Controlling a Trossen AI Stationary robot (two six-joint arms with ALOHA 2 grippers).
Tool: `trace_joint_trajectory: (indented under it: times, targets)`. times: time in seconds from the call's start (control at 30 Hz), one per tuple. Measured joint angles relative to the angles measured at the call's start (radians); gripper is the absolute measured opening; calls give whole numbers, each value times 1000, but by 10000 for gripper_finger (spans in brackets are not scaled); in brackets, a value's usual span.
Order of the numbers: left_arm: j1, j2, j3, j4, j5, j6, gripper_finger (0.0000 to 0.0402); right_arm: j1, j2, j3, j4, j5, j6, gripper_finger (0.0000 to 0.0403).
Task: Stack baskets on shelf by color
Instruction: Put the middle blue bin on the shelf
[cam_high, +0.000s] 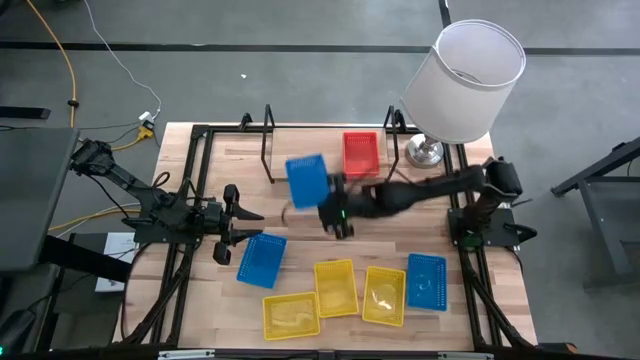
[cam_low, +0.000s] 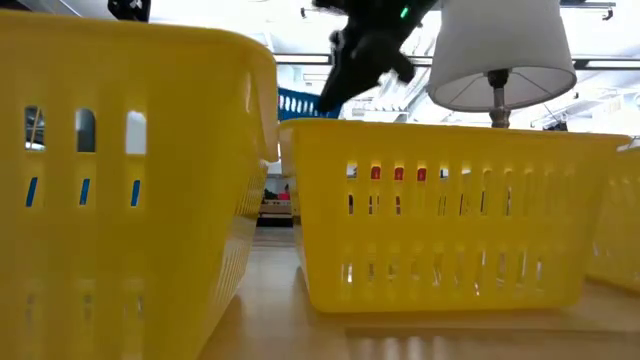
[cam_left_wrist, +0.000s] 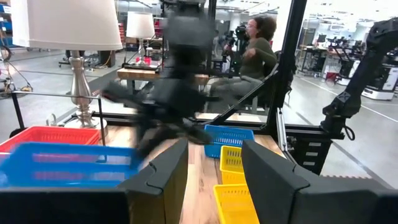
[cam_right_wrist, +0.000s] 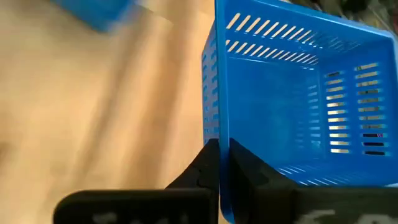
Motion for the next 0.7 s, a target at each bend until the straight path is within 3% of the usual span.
trace_joint_trajectory:
  times: [0.3, 0.7]
  targets:
    - [0, 0, 0, 0, 0, 0, 140, -230, 49, -1, 19, -147, 33, 1]
    - [0, 0, 1, -3, 0, 0, 140, -293, 89, -3, -44, -107, 51, 0]
